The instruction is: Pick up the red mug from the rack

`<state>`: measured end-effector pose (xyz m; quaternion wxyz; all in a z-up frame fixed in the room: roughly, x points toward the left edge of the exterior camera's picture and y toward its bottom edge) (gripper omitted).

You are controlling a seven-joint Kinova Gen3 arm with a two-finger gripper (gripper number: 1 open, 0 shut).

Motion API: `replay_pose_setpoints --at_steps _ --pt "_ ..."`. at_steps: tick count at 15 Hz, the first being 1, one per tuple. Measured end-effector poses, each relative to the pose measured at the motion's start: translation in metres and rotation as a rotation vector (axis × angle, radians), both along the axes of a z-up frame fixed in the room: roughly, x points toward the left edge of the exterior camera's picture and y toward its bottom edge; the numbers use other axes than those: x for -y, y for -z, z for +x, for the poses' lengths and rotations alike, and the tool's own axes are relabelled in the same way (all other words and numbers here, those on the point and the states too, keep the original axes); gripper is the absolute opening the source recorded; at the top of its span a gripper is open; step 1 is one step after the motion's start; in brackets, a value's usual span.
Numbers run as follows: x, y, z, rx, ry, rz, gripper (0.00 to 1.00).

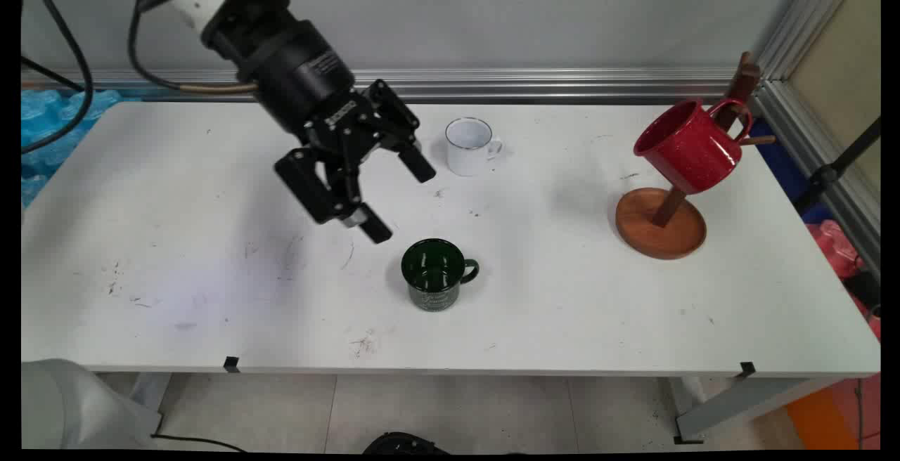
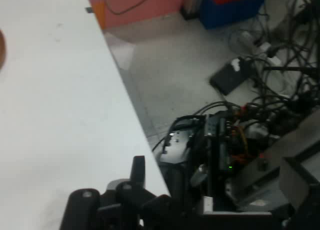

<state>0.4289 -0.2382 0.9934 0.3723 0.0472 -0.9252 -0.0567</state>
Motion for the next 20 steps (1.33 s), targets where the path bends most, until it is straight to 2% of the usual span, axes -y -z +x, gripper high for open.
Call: replay_pose_setpoints --at_steps 3,11,20 --pt "0.016 0.002 -0.007 -0.013 -0.041 -0.017 1.00" --pt "0.073 0.002 -0.037 -0.123 -0.148 -0.063 1.00" --pt "0.132 0.018 -0.079 -0.193 -0.190 -0.103 1.00"
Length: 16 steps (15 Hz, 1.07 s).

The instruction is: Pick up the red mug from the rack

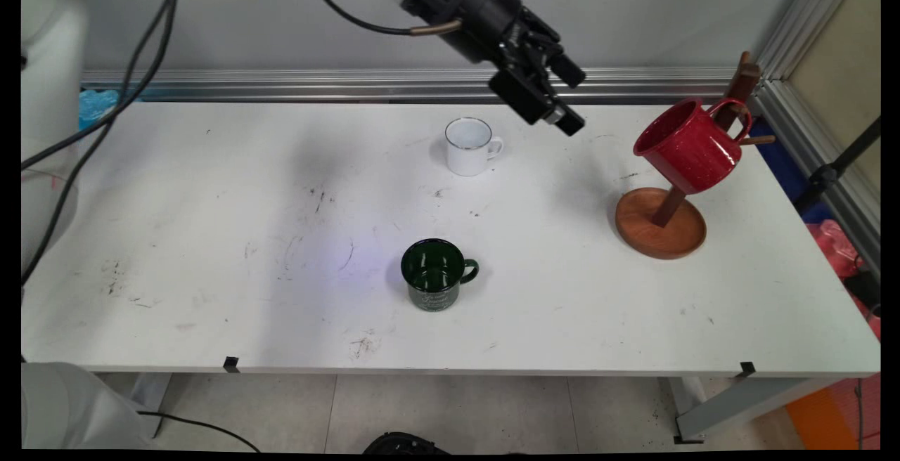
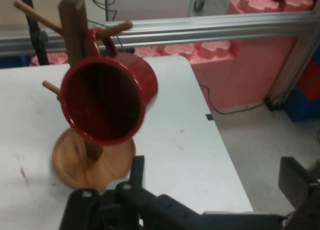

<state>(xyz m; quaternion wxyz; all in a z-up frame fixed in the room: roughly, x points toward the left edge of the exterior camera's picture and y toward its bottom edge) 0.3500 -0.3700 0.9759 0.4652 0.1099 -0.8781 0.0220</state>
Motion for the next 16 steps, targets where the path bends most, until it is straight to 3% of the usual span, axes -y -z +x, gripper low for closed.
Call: replay_pose_setpoints --at_steps 16 --pt "0.071 0.046 -0.066 -0.045 0.019 -0.012 1.00"
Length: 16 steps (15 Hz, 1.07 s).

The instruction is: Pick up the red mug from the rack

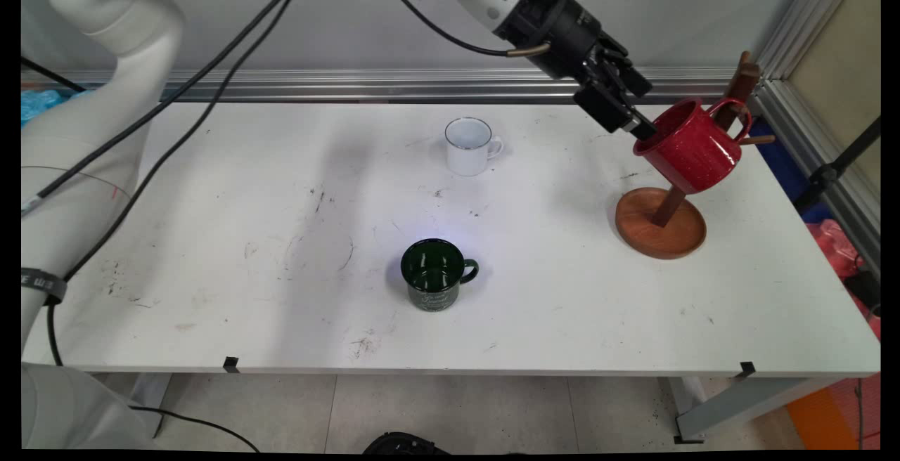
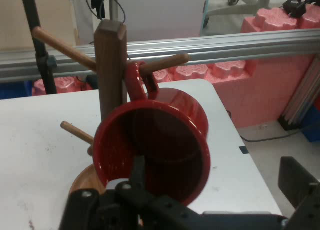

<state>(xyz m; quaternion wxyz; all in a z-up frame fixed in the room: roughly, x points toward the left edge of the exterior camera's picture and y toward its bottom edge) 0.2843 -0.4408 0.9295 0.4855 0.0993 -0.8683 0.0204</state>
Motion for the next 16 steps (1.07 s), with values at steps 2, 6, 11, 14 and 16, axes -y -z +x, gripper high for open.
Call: replay_pose_setpoints --at_steps 2,6,11,14,16 --pt "0.008 0.006 -0.008 -0.005 0.005 0.002 1.00" --pt "0.018 0.015 -0.019 -0.011 0.014 0.011 1.00" --pt "0.027 0.025 -0.031 -0.015 0.032 0.028 1.00" --pt "0.029 0.029 -0.034 -0.015 0.039 0.037 1.00" --pt "0.031 0.032 -0.036 -0.015 0.044 0.044 1.00"
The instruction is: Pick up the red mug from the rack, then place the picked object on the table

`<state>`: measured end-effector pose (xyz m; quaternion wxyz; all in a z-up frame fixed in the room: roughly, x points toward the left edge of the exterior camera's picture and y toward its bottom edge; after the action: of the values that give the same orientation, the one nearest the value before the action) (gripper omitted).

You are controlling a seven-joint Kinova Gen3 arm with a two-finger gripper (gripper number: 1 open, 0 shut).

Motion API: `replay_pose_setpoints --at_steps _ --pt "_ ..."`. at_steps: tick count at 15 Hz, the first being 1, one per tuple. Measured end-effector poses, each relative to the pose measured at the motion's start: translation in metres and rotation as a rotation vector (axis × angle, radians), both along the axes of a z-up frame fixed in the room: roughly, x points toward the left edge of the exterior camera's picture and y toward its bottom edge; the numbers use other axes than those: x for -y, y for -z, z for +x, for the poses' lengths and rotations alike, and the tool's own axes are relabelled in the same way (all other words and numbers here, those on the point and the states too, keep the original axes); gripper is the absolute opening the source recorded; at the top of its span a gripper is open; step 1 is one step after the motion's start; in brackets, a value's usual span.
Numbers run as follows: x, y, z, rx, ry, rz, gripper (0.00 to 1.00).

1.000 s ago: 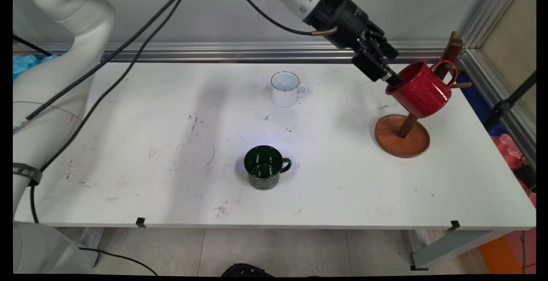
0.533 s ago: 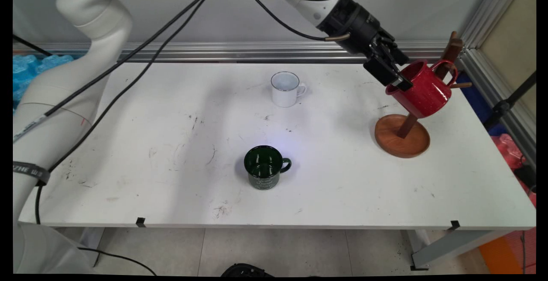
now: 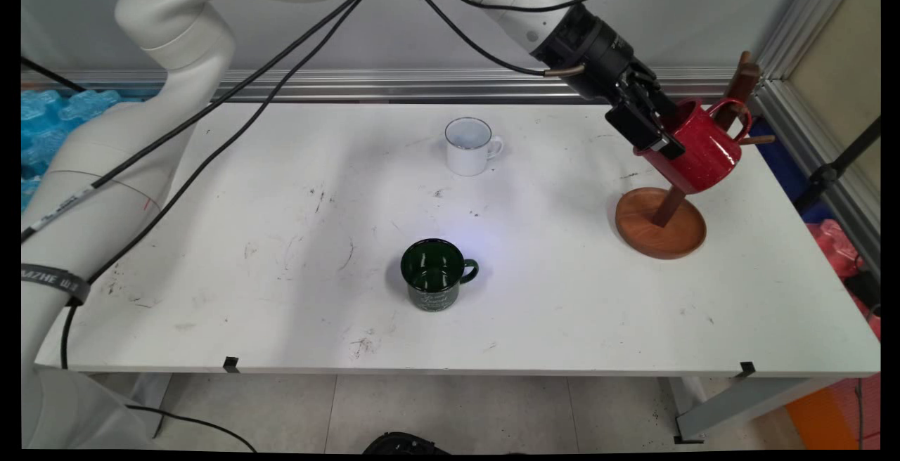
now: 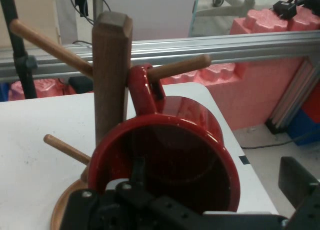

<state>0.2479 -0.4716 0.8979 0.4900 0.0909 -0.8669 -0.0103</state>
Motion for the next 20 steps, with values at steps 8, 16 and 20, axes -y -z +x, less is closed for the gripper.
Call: replay_pose_setpoints --at_steps 8,16,20 --pt "0.000 0.004 -0.005 -0.010 0.028 0.027 0.00" --pt "-0.009 0.004 -0.008 -0.019 0.063 0.054 0.00" --pt "-0.013 0.001 -0.008 -0.027 0.075 0.059 0.00"
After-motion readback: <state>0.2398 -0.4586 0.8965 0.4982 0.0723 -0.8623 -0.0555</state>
